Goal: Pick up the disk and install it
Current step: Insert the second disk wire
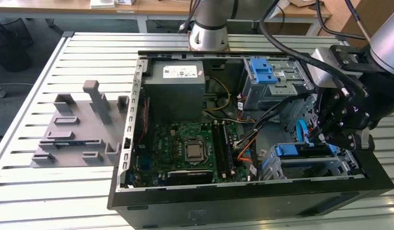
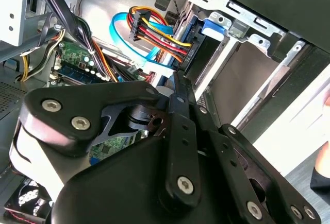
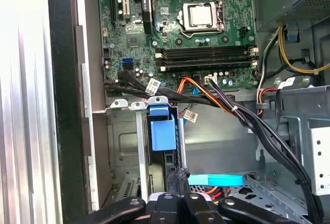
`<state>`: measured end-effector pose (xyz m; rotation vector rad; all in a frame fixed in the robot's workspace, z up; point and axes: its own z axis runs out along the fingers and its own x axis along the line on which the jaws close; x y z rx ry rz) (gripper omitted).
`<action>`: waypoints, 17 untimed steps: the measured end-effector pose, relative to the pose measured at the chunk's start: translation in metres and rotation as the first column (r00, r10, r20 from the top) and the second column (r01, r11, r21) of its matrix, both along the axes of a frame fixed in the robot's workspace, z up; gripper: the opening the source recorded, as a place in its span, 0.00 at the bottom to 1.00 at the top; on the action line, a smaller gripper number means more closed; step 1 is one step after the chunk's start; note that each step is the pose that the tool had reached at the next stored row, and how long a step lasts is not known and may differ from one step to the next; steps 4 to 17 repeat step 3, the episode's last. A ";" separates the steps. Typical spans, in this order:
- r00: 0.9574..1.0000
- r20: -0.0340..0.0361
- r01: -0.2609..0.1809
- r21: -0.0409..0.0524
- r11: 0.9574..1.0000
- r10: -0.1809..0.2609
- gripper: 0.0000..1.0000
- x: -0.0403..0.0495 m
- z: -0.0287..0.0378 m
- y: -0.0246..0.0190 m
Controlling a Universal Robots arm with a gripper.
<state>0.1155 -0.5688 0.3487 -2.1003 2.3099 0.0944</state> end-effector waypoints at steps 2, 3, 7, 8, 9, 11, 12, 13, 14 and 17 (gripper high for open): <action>1.000 0.000 0.000 0.000 1.000 0.000 0.11 0.0000 0.0001 0.0000; 1.000 0.000 0.000 0.000 1.000 0.000 0.11 0.0000 0.0002 0.0000; 1.000 0.000 0.000 0.000 1.000 0.000 0.11 0.0000 0.0002 0.0000; 1.000 0.000 0.000 0.000 1.000 0.000 0.11 0.0000 0.0002 0.0000; 1.000 0.000 0.000 0.000 1.000 0.000 0.11 0.0000 0.0002 0.0000; 1.000 0.000 0.000 0.000 1.000 0.000 0.11 0.0000 0.0002 0.0000; 1.000 0.000 0.000 0.000 1.000 0.000 0.11 0.0000 0.0002 0.0000; 1.000 0.000 0.000 0.000 1.000 0.000 0.11 0.0000 0.0002 0.0000; 1.000 0.000 0.000 0.000 1.000 0.000 0.11 0.0000 0.0002 0.0000; 1.000 0.000 0.000 0.000 1.000 0.000 0.11 0.0000 0.0002 0.0000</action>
